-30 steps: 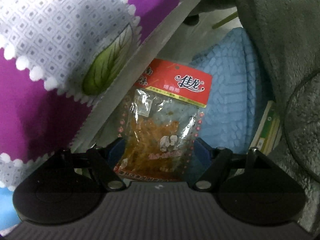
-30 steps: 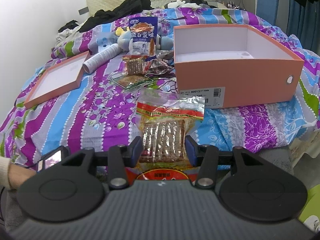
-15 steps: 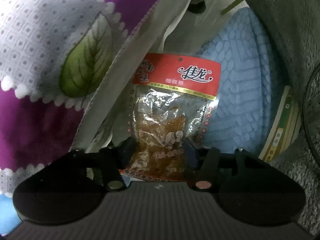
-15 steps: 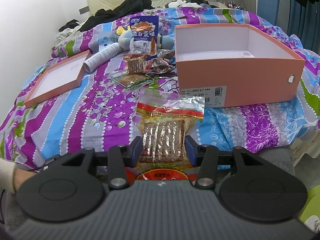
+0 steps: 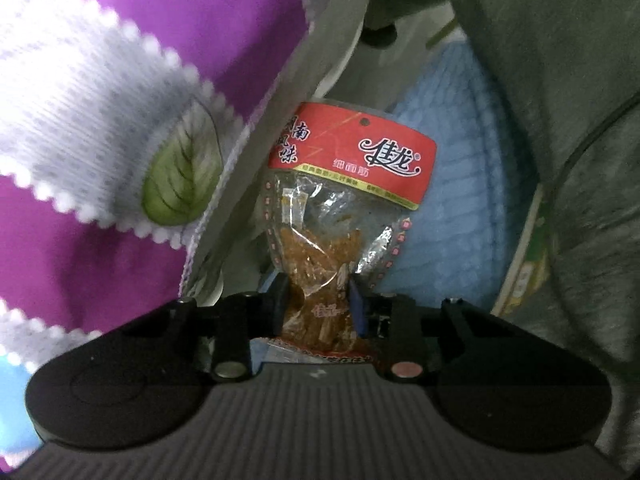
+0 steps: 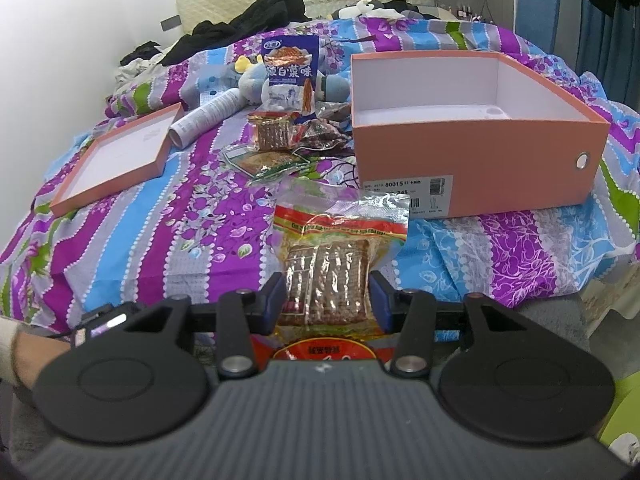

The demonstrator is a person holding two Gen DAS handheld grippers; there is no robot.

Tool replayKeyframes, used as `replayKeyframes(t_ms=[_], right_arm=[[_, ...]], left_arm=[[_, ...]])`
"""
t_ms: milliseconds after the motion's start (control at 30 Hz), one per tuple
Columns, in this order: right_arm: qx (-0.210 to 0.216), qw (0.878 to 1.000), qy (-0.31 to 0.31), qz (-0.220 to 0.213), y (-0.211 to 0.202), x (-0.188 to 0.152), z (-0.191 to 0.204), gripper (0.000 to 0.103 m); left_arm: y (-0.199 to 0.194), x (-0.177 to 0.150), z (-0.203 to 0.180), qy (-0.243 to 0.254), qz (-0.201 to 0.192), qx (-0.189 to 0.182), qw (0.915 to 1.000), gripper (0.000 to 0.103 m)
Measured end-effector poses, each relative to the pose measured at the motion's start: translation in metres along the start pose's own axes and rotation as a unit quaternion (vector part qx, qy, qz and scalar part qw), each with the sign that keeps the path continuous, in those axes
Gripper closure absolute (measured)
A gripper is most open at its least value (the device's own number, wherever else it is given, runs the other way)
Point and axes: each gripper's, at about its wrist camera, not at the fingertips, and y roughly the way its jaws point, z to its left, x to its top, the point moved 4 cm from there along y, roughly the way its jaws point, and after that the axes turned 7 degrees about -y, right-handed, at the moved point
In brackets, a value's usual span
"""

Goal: Organize snacks
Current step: 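Carry both held packets over the open pink box, then lower both packets into the pink box and open both tools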

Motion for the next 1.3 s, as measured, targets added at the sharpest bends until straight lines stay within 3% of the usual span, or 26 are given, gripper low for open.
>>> replayKeyframes(t_ms=[200, 433, 633, 867, 1133, 1300], right_arm=[[-0.005, 1.0, 0.002, -0.01, -0.008, 0.005, -0.003, 0.056], [-0.017, 0.999, 0.01, -0.027, -0.02, 0.013, -0.011, 0.056], [-0.034, 0.998, 0.016, -0.053, -0.035, 0.027, -0.023, 0.056], [-0.064, 0.993, 0.02, -0.093, -0.047, 0.055, -0.045, 0.056], [-0.098, 0.986, 0.021, -0.136, -0.047, 0.102, -0.081, 0.057], [-0.107, 0.984, 0.03, -0.136, -0.028, 0.132, -0.11, 0.056]], left_arm=[[-0.052, 0.008, -0.009, -0.036, -0.056, -0.022, 0.9975, 0.067], [-0.121, 0.02, -0.025, -0.072, -0.133, -0.039, 0.9876, 0.067], [-0.181, 0.036, -0.032, -0.12, -0.208, -0.057, 0.9689, 0.067], [-0.236, 0.063, -0.024, -0.15, -0.286, -0.042, 0.9454, 0.067], [-0.298, 0.131, 0.007, -0.158, -0.357, -0.02, 0.9203, 0.067], [-0.333, 0.193, 0.021, -0.168, -0.377, -0.037, 0.9099, 0.067]])
